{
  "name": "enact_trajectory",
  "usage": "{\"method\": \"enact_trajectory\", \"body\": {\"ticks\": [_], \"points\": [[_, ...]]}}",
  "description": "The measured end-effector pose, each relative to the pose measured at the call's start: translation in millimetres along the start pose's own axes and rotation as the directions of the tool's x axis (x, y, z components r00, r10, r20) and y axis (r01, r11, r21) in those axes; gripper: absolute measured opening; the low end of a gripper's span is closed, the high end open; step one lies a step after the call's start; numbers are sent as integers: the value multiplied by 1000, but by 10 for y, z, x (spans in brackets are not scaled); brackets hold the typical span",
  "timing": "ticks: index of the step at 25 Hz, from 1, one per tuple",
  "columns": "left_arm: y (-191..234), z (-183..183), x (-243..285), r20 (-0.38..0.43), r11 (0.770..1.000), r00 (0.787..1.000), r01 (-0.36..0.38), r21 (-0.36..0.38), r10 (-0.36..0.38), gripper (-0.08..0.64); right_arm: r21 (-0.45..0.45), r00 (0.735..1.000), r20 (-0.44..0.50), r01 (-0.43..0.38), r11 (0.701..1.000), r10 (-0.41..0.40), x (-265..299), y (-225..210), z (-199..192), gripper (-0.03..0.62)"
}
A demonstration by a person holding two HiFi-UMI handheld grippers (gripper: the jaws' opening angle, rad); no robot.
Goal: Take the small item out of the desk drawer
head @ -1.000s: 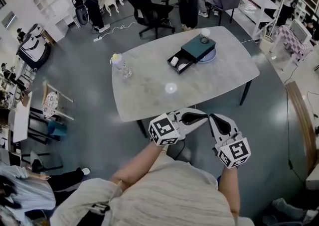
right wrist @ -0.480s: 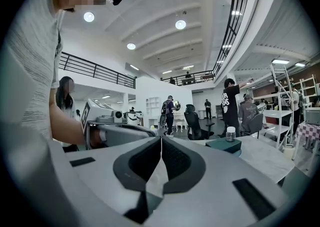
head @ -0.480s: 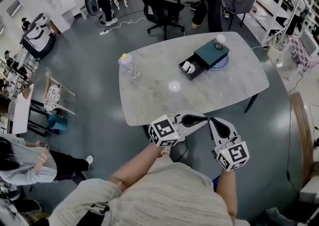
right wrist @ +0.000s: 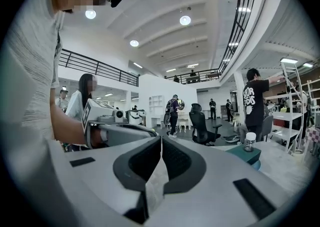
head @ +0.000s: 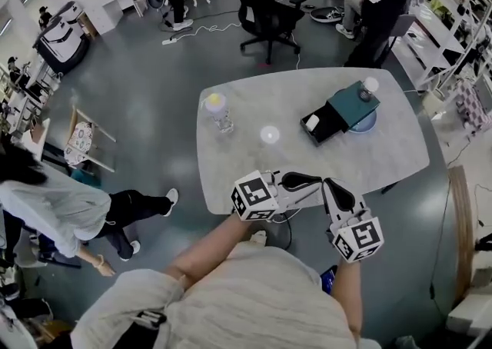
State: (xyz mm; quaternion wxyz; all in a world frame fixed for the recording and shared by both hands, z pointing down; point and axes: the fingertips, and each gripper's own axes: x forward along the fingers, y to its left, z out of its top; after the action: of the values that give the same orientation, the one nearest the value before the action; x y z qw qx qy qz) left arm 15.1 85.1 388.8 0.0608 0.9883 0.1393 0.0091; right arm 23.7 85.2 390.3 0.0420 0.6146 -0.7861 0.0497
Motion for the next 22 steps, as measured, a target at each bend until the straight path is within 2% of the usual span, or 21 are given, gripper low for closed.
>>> {"method": "enact_trajectory", "body": {"ticks": [5, 13, 22], "points": [[383, 16, -304, 0, 1000, 1000, -2, 2, 2, 20, -13, 1000, -7, -3, 1000, 3, 468, 85, 35, 11], [765, -117, -448, 10, 998, 999, -40, -38, 41, 20, -33, 996, -86, -42, 999, 39, 832, -17, -111, 11], [1320, -189, -280, 15, 983, 986, -164, -80, 166, 20, -41, 979, -142, -156, 987, 149, 1196, -498, -204, 11]]}}
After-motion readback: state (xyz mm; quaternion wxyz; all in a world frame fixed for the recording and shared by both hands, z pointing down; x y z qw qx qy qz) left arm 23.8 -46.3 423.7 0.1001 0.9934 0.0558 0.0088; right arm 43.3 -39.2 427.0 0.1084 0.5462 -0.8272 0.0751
